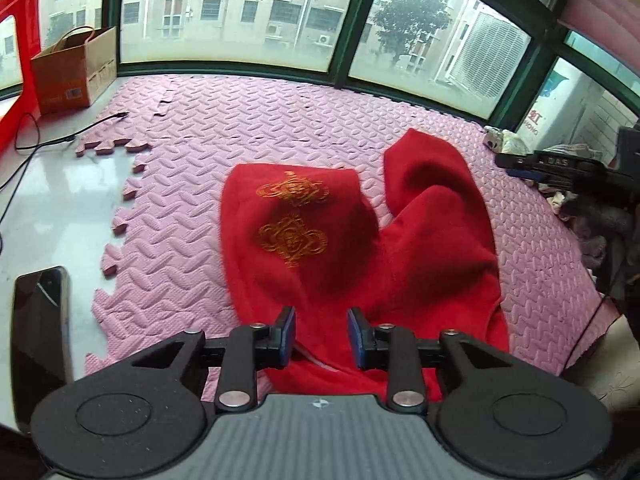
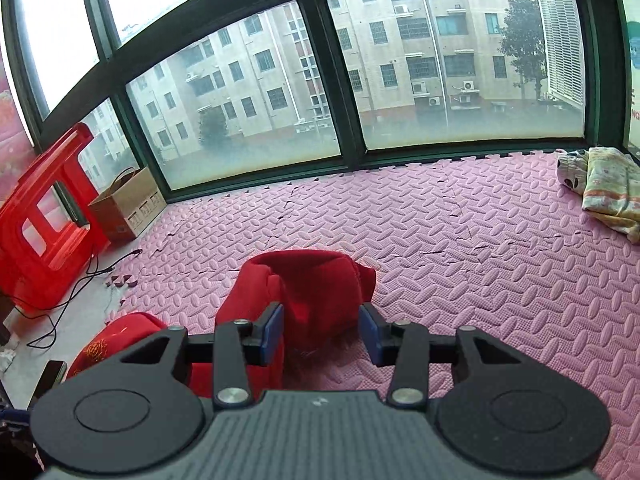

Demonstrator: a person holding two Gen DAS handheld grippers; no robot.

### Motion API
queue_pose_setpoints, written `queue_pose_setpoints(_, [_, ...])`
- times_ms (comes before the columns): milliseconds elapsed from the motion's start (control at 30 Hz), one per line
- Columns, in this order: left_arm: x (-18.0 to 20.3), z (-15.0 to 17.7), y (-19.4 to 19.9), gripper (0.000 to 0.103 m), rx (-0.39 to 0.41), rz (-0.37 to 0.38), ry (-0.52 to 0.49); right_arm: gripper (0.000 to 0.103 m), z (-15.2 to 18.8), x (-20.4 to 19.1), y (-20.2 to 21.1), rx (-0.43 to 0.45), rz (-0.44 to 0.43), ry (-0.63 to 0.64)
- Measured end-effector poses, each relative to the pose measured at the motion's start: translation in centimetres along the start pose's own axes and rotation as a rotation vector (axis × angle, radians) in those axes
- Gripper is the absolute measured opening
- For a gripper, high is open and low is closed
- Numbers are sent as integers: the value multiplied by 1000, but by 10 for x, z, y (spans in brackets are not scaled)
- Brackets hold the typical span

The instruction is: Fold clothes

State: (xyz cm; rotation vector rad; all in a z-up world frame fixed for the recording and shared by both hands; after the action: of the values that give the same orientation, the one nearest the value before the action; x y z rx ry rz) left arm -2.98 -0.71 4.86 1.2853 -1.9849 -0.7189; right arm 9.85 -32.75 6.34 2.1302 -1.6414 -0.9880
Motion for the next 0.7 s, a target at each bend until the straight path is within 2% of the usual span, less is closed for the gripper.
queue_pose_setpoints(200, [66,-15,-45,33,-31,175,-55,42,-21,19,-34,-71,-40,-165])
queue_pose_setpoints(333, [109,-22,-74,45,-53,244,-140,43,-34,27,-54,-117,-45,-244])
queue_pose_setpoints(400, [127,-23,-88,50,-70,278,-172,48,-38,33,-70,-168,-51,-321])
queue_pose_setpoints(533, [144,-17,-113,52,-121,283,-228,51,-42,44,-97,-248,-64,-448])
queue_pose_setpoints(700, [147,-3,-126,52,-173,285,-256,51,-38,51,-123,-318,-41,-521])
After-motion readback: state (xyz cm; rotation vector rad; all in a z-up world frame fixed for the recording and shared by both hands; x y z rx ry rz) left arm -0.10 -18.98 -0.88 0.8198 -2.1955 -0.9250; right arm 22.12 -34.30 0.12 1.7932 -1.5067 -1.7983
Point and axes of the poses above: each gripper's, at about its wrist camera, not at the fingertips, and y roughly against the way its jaws point, x to its right, z to its underside, the point moved 8 cm from there along -y, roughly the way its jaws point, and after that the axes turned 3 degrees about -y, right-handed, at the moved point
